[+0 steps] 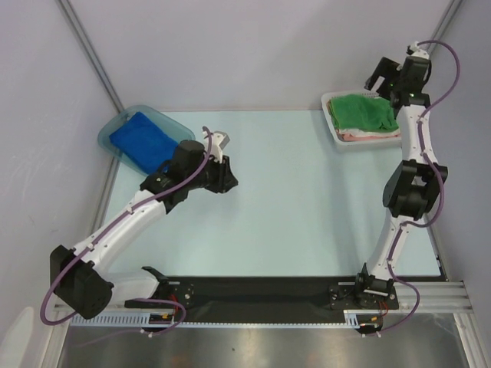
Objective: Fold and stack the towels
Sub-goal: Neatly place the folded towel into the bin, then grab crumpled towel
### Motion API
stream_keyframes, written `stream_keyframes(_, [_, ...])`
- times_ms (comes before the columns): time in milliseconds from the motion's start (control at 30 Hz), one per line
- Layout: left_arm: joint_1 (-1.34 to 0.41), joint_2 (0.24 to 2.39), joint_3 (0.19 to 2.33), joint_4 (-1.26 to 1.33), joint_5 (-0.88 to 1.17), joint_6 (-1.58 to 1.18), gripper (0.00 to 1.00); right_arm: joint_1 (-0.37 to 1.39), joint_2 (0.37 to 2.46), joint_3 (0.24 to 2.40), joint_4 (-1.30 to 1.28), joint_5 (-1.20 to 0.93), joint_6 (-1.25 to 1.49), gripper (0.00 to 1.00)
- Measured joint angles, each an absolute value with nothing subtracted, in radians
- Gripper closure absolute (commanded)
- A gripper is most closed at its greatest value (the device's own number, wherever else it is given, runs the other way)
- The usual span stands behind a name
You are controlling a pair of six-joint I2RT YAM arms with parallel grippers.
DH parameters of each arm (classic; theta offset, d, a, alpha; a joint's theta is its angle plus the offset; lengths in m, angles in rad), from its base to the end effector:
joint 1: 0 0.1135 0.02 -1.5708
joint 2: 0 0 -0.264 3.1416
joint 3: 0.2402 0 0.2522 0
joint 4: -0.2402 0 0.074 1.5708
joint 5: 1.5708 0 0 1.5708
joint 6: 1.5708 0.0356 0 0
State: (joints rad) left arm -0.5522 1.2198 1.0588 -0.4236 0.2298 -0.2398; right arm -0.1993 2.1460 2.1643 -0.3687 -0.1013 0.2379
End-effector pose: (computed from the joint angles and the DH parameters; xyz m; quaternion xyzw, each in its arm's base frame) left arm 0.2267 -0.1492 0.3214 0.1897 0.8560 -0.2746 0.3949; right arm 0.5008 -0.0975 0.3619 0.1492 0.8053 0.0525 0.5714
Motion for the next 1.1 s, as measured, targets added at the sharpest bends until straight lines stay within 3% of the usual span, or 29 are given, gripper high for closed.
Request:
stream_keyframes(200, [-0.529, 1.201, 1.061, -0.406, 0.104, -0.289, 0.62, 0.067, 1.89, 1.816, -0.283, -0.076, 0.302, 0.0])
stream_keyframes(433, [-0.414, 1.226, 1.061, -0.37, -0.228, -0.412, 0.54, 0.381, 1.724, 1.381, -0.176, -0.058, 0.361, 0.0])
stream_keyframes(667, [-0.214, 1.462, 1.11, -0.281, -0.529, -0.544, 0.52, 0.463, 1.708, 1.196, -0.126, -0.062, 0.411, 0.0])
stream_keyframes(1100, [-0.001, 2.073, 1.58, -0.329, -0.518, -0.661, 0.54, 0.484, 1.68, 1.156, -0.089, -0.093, 0.426, 0.0])
